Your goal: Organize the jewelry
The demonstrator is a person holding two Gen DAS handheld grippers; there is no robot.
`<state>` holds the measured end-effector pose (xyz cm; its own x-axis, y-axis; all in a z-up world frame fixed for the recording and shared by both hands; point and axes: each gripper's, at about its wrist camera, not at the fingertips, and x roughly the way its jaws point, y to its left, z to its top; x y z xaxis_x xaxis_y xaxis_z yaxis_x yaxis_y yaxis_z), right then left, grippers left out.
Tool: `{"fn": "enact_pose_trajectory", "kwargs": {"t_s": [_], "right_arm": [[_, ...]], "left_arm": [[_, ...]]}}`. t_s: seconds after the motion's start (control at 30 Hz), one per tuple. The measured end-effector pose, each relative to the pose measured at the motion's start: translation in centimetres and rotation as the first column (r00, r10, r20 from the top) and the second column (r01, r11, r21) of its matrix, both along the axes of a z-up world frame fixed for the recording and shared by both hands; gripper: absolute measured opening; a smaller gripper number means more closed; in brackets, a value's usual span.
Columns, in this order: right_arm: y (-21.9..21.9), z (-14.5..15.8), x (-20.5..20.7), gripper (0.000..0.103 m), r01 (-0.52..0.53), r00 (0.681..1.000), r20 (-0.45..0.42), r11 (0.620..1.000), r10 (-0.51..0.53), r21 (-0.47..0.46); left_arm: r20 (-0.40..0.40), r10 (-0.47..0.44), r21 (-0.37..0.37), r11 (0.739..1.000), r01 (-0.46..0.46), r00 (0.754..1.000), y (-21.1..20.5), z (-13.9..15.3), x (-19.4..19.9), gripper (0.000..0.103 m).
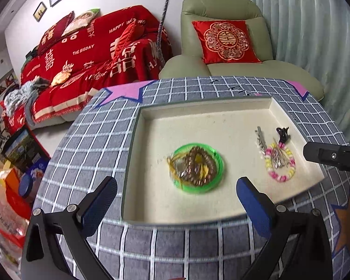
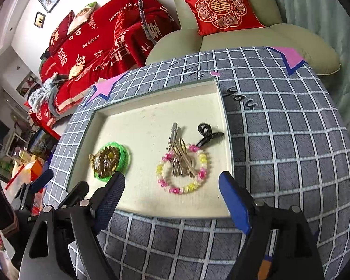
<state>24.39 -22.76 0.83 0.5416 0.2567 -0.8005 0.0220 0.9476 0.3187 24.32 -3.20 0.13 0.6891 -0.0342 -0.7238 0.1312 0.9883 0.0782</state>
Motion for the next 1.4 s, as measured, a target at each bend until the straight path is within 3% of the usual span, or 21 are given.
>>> {"fn": "enact_pose_trajectory", "kwargs": {"t_s": [0.6, 0.77, 1.4], "right_arm": [[1.6, 0.0, -9.8, 0.086, 0.008, 0.999, 0.033, 0.995, -0.005, -0.098], [2.6, 0.3, -12.7, 0.086, 0.012, 0.998, 0.066, 0.986, -0.001, -0.164], [3.4, 0.8, -20.6, 0.086, 0.094, 0.986, 0.158, 0.957, -0.051, -0.275]], "left_arm": [[0.003, 0.006, -0.039, 0.999, -0.006, 1.0, 0.8, 0.9, -8.5, 0.103], [0.015, 0.004, -0.052, 0.999, -0.003, 1.0, 0.8, 1.2, -10.9, 0.103], [0.066, 0.059, -0.027, 0.998, -0.057, 0.996, 2.3, 0.5, -17.8, 0.103]]}}
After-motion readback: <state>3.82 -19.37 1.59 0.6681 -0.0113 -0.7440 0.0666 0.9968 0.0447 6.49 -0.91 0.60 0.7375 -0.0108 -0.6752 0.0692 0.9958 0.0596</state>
